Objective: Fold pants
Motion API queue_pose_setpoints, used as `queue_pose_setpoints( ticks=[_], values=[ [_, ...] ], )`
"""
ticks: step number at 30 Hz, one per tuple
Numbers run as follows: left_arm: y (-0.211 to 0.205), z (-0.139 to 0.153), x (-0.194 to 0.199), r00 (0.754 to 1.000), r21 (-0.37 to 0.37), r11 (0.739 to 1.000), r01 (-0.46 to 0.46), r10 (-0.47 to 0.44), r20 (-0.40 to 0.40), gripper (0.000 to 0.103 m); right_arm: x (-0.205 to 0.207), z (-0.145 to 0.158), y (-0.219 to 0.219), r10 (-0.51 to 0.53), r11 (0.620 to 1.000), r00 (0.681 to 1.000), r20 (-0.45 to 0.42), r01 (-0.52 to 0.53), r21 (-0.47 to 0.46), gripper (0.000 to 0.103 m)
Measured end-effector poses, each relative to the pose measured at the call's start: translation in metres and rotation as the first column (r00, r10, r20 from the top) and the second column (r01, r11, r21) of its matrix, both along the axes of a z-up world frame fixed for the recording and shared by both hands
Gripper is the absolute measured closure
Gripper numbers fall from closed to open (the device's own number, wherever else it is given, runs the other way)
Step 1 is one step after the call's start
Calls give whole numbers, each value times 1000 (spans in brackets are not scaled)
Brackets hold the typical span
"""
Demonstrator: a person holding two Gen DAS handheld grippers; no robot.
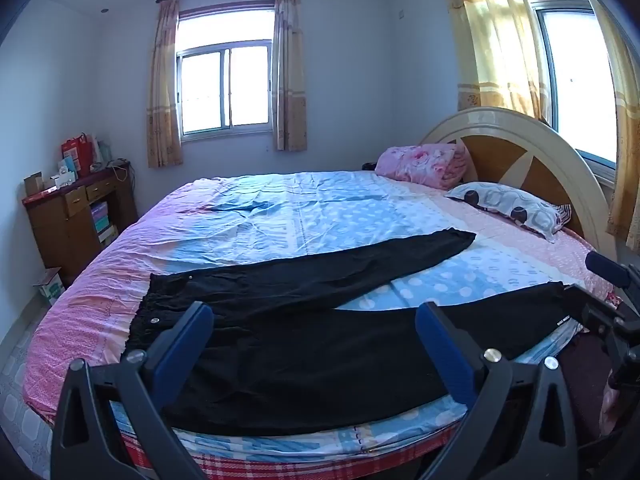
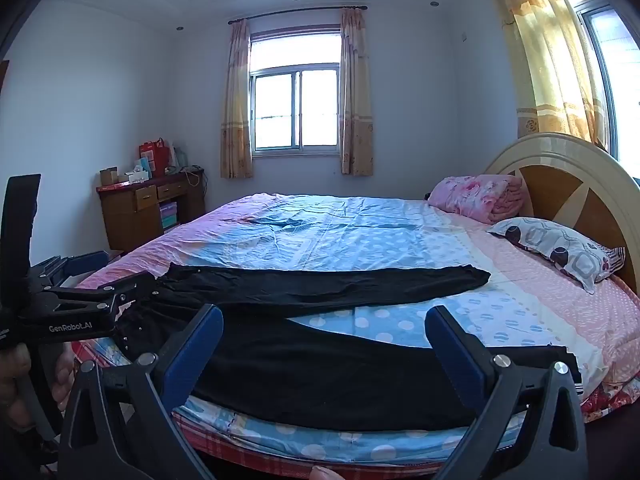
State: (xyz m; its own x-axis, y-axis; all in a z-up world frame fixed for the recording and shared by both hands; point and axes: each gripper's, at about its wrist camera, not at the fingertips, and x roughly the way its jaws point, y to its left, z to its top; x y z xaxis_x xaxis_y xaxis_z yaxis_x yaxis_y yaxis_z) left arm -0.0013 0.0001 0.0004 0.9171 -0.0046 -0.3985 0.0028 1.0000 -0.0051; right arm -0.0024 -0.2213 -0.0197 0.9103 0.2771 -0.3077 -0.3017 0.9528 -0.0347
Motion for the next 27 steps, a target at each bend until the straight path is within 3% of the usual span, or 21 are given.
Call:
queue_pose_setpoints(
  ticks=[27],
  values=[
    [1, 4, -1, 1000, -9, 1000, 3, -2, 8, 0, 9, -13, 0, -10, 1000, 999, -35, 10, 1, 1]
  ],
)
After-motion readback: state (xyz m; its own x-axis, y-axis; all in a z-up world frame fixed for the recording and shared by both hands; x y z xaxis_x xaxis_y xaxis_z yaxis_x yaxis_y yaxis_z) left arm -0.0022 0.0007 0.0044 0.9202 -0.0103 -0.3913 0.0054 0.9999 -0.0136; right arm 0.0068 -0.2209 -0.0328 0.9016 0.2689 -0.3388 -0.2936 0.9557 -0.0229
